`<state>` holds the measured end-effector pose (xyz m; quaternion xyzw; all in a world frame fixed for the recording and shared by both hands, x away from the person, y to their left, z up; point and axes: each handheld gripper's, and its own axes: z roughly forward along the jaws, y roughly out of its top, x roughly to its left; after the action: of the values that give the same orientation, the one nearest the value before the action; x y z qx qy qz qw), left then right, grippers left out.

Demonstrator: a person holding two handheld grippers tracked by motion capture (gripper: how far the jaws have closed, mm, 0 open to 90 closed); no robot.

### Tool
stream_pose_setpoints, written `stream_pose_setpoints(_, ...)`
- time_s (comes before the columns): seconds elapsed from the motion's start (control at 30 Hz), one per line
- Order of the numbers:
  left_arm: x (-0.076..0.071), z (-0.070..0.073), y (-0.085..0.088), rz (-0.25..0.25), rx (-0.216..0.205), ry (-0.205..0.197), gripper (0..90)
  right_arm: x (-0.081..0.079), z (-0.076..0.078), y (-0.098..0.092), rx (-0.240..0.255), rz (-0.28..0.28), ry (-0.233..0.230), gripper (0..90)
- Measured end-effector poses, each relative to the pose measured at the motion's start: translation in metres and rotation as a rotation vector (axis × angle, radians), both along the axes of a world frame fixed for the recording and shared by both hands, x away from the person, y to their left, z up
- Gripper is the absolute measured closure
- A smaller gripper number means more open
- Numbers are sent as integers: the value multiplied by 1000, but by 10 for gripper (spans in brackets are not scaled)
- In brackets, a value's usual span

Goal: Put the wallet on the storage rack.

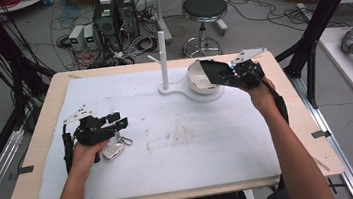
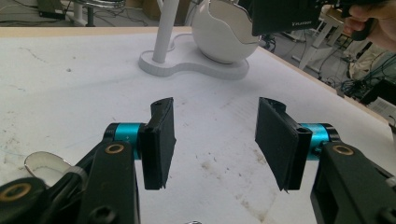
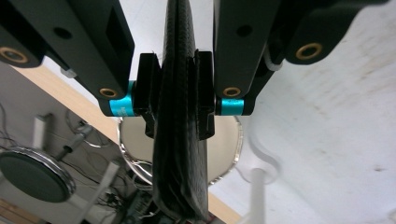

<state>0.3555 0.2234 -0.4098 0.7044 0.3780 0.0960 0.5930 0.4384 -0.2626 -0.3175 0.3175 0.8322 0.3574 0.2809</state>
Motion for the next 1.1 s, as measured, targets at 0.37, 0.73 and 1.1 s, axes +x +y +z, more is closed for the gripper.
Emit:
stream_pose_setpoints(0.37,1,-1,0,-2,-3,6,474,9,-6,20,-93,9,-72,755)
stream_pose_setpoints(0.73,1,-1,1,4,-10,10,473,33,2,39,-214,57,-105,761)
stream_pose_setpoints(1.1,2,-1,2,5,-12,11,473,46,-8,43,-269,61,-137,764)
